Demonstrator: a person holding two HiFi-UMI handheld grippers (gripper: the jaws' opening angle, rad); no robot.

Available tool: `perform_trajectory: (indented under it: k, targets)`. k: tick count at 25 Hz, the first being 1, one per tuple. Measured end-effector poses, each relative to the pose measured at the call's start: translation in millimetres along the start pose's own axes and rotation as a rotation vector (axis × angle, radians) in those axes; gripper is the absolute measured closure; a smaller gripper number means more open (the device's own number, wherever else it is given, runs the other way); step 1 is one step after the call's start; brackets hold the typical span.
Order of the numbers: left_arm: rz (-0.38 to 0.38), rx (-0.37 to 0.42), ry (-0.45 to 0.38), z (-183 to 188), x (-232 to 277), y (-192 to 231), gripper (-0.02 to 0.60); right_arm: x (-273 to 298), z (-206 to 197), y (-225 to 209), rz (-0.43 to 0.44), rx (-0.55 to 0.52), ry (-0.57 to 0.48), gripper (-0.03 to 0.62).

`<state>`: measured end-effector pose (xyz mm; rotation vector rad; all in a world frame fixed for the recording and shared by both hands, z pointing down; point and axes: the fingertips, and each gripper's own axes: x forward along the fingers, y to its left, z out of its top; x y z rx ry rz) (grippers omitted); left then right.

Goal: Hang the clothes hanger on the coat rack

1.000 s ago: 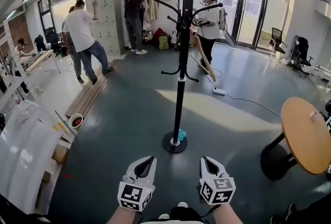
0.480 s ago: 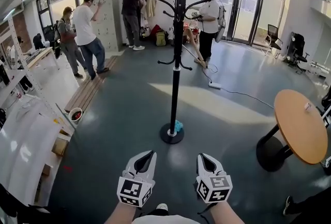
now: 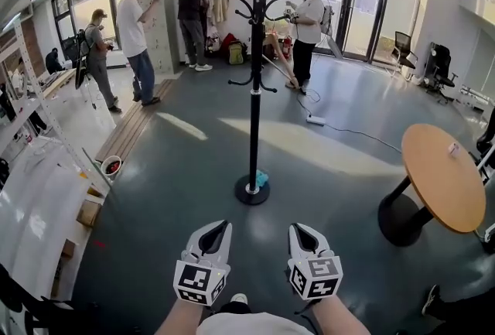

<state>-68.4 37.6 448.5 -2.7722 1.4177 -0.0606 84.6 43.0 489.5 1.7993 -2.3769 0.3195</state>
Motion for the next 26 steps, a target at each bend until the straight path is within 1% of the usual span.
perform_trajectory:
  k: [7,13,18,26]
  targets:
    - [-0.004,0.010,-0.009,9,-4,-12,0.581,-16,10,0,0.002,-0.009,-0.023,0.568]
    - [-0.012,0.019,-0.012,7,-3,-12,0.581,-14,6,-1,-0.002,-0.007,-0.024,0.569]
    - [-0.010,0.022,-0.013,14,-7,-14,0.581,-19,12,1,0.000,-0.010,-0.025,0.569]
    - [-0.004,0.028,-0.011,6,-1,-21,0.581,-17,3,-8,0.009,-0.008,-0.024,0.569]
